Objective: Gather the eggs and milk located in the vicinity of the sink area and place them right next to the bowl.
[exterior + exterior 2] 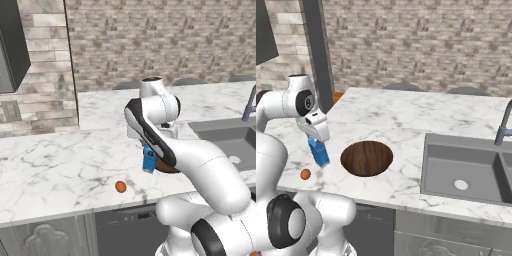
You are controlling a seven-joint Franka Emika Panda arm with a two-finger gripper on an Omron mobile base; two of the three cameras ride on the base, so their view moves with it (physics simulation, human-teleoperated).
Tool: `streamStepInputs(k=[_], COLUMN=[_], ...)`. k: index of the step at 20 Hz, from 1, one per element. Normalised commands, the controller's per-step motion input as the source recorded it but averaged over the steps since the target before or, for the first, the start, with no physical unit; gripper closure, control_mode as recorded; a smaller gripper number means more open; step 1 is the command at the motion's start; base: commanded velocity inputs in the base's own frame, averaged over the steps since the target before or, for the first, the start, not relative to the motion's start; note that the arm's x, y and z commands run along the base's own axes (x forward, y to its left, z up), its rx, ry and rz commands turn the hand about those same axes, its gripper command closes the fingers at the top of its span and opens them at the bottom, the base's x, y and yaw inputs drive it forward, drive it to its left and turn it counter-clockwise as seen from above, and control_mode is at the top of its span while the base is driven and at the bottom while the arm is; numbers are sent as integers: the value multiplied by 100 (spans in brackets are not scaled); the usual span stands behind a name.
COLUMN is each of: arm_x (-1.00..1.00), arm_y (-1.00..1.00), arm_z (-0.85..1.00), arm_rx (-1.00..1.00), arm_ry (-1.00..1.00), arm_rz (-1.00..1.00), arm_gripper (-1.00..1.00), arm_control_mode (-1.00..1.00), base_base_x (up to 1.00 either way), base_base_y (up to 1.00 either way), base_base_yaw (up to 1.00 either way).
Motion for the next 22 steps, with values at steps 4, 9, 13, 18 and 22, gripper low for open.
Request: streamStepInputs(k=[4, 9, 13, 18, 22], arm_x=[0, 4, 29, 43, 36], arm_y=[-41, -64, -78, -95, -93], arm_z=[63, 39, 1, -1, -1], arm_rx=[0, 0, -1, 0, 0], arm_ry=[4, 7, 7, 4, 0], arm_rz=[-6, -8, -9, -5, 0], arm_gripper=[100, 100, 100, 100, 100], arm_control_mode=[-100, -100, -100, -100, -100], base_base_x=[0, 0, 0, 0, 0], base_base_y=[0, 0, 0, 0, 0], base_base_yaw=[0, 0, 0, 0, 0])
